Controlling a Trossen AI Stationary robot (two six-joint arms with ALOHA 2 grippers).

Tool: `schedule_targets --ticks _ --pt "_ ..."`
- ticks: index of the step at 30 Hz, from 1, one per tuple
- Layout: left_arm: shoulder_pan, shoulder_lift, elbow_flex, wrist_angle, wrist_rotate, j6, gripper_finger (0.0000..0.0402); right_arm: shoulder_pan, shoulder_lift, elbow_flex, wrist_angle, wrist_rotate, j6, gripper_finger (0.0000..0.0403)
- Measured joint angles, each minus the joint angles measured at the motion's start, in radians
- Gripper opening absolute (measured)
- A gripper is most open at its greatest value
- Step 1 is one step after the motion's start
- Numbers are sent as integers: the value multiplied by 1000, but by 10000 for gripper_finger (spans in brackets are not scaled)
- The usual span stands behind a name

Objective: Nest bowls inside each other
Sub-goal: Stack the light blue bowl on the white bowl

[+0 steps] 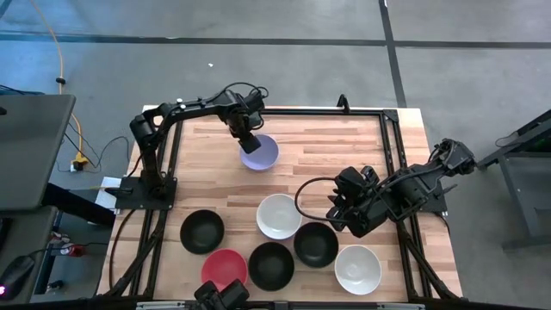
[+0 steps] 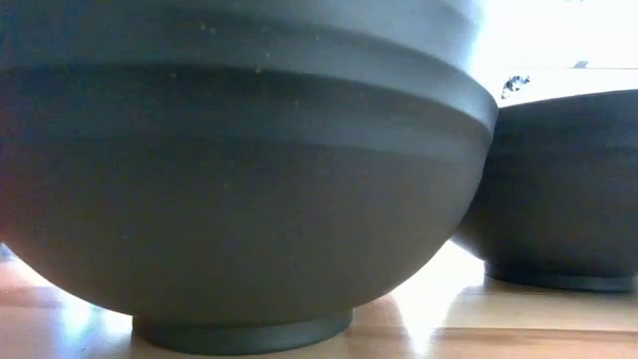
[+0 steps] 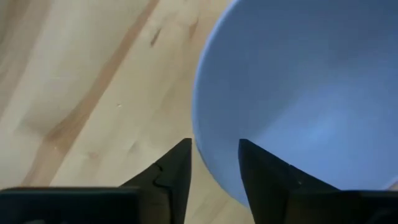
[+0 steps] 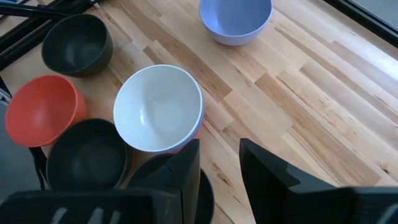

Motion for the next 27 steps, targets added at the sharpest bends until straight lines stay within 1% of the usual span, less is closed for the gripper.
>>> schedule_targets --ticks 5,12,21,27 --pt "-14 41 0 0 2 -13 128 0 0 0 0 0 0 105" --pt "-29 49 0 41 1 -25 92 0 0 0 0 0 0 105" --pt "-26 44 0 41 2 -26 80 0 0 0 0 0 -7 105" --pt "-26 44 0 41 1 -27 39 0 0 0 0 0 -7 105"
